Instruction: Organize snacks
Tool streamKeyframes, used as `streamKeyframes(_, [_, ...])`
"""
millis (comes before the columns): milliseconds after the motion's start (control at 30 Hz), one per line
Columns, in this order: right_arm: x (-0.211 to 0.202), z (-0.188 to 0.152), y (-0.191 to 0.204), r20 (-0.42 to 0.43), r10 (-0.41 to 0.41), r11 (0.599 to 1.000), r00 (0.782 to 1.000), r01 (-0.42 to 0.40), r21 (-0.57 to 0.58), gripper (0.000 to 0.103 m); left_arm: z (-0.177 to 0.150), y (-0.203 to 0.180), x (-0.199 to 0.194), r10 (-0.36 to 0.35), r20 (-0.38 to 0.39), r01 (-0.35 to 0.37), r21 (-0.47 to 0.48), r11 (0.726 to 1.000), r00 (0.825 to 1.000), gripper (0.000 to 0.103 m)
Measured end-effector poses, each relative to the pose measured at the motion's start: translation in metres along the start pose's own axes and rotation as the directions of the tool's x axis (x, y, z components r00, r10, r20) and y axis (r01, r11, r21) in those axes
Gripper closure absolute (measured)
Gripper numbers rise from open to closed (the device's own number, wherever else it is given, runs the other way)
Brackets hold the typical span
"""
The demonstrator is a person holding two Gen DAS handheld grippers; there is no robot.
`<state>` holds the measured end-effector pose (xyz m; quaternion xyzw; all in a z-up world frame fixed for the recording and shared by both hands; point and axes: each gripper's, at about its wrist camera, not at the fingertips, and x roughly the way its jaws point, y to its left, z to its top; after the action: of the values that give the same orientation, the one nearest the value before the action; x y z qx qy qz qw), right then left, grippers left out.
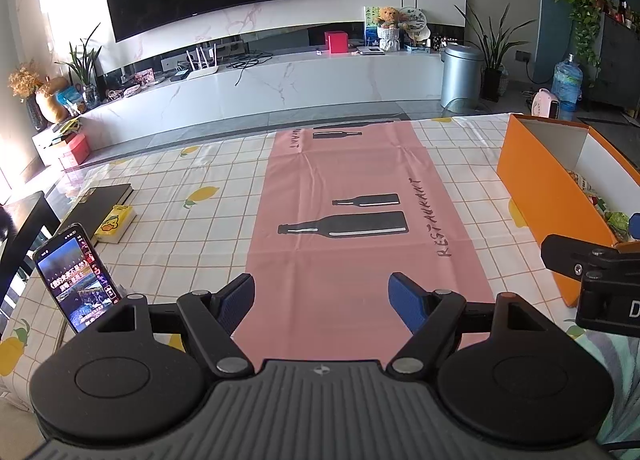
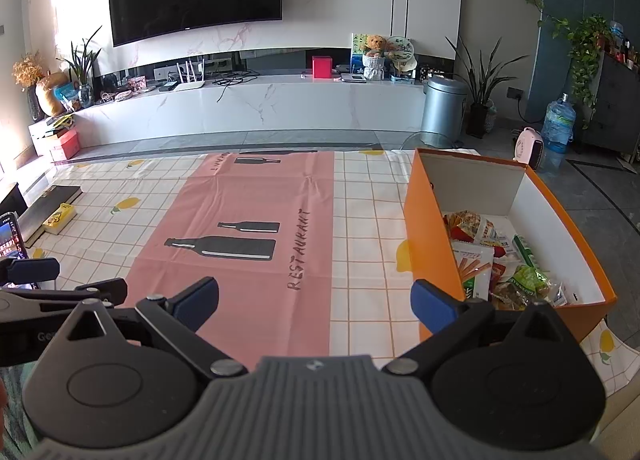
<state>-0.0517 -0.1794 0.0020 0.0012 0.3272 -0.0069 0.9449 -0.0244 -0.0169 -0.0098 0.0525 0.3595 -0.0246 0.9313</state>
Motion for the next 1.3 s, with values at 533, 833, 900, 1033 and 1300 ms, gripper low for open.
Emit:
streamKeyframes(533, [-0.0006, 0.0012, -0.0009, 0.002, -0.005, 1.0, 1.0, 0.005, 0.006, 0.004, -0.0002, 0.001, -0.0011, 0.001, 0.001, -0.001, -0.002, 1.0, 1.0, 0.014])
streamKeyframes(833, [-0.0012, 0.0011, -0.0014, 0.002, -0.004, 1.0, 1.0, 0.004, 0.007, 0.004, 0.0002, 0.0023, -0.0052, 0.004, 0.004, -0.004, -0.011, 1.0, 1.0, 0.014])
streamKeyframes(900, [-0.0011, 0.0011, -0.0013, 0.002, -0.004, 1.0, 1.0, 0.004, 0.007, 0.004, 0.0001, 0.0021, -0.0046, 0.005, 0.003, -0.005, -0.01, 1.0, 1.0, 0.014])
streamKeyframes(1033, [-0.0015, 0.001, -0.0014, 0.004, -0.004, 1.0, 1.0, 0.004, 0.007, 0.004, 0.0009, 0.0019, -0.0055, 0.005, 0.005, -0.005, -0.011, 1.0, 1.0, 0.014])
streamKeyframes(1300, [-0.0021, 0.0008, -0.0016, 0.005, -0.005, 1.0, 1.0, 0.005, 0.008, 0.004, 0.0017, 0.0019, -0.0064, 0.004, 0.006, -0.004, -0.012, 1.0, 1.0, 0.014])
